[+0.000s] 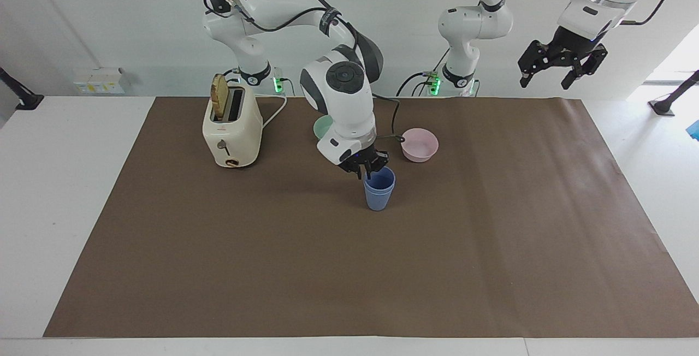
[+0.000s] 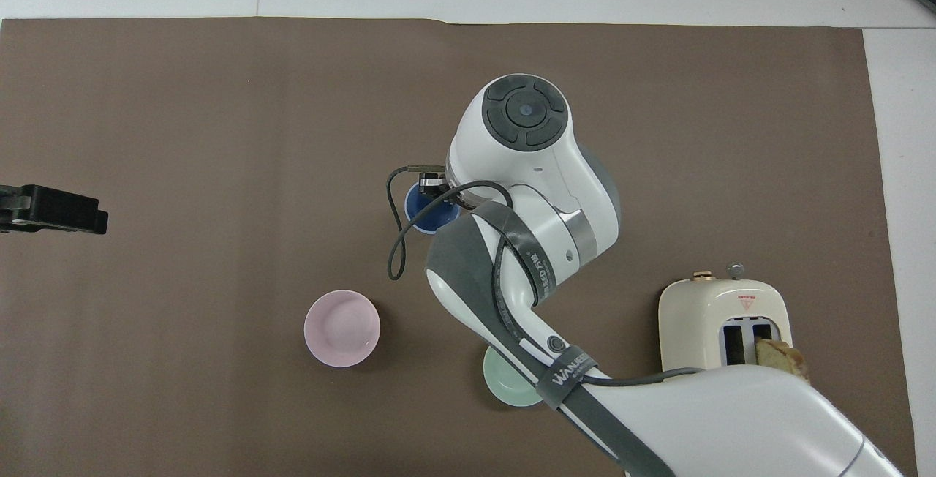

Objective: Stack blue cups with both arms

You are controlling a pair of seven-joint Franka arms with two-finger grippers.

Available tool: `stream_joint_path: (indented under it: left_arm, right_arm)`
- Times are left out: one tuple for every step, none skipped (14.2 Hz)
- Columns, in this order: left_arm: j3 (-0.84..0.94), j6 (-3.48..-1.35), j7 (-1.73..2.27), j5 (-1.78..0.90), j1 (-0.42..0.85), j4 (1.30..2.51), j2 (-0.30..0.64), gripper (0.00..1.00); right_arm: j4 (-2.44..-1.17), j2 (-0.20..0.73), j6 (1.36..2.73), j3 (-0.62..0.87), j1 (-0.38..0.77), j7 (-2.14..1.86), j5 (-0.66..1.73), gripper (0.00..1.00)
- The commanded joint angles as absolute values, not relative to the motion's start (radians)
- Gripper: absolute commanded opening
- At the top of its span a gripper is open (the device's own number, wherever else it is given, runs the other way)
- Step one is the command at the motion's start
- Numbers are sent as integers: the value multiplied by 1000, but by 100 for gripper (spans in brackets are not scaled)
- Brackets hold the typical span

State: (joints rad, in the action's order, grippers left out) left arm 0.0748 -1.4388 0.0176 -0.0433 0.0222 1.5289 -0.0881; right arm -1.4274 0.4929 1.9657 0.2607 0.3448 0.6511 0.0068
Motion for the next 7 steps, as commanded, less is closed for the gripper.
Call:
stream_joint_path:
  left_arm:
    - [80,-1416,8,-52,11,1509,-83,100]
    - [80,-1416,8,-52,11,1509,-83,100]
    - [80,-1417,8,-52,11,1509,-83,100]
    - [80,-1416,8,-52,11,1509,-83,100]
    - [80,-1416,8,-52,11,1509,-83,100]
    - [80,-1416,8,-52,11,1509,-84,100]
    - [80,-1417,8,-52,11,1509,-83,100]
  right_arm:
    - [-1434,480,1960,268,325,664,-9,36]
    - [-1433,480,1947,265,319,658,-11,49]
    - [-1433,476,1941,264,313,657,-11,77]
    - [-1433,468,1928,261,307,657,-11,100]
    - [-1425,454,1905,258,299,650,-12,100]
    - [-1416,442,1875,259,272,629,-11,100]
    - [-1413,428,1840,261,240,588,-9,100]
